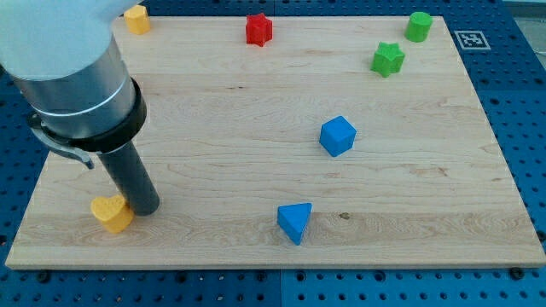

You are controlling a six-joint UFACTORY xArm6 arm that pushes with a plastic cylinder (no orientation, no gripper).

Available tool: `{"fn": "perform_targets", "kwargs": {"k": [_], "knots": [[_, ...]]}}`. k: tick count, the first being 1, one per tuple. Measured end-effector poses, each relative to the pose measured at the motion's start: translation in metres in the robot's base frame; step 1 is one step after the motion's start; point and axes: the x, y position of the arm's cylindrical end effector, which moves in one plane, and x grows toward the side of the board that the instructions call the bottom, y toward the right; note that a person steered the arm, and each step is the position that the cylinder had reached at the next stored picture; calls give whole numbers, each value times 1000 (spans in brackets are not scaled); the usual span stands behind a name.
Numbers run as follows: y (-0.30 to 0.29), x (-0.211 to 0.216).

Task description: Point at the green star

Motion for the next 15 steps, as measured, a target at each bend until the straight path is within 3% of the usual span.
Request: {"fn": "perform_targets", "kwargs": {"k": [5, 6, 8, 10, 12, 15], "knots": [[-41, 13], [-25, 11], [68, -45], [91, -96], [178, -200], [253, -272]]}}
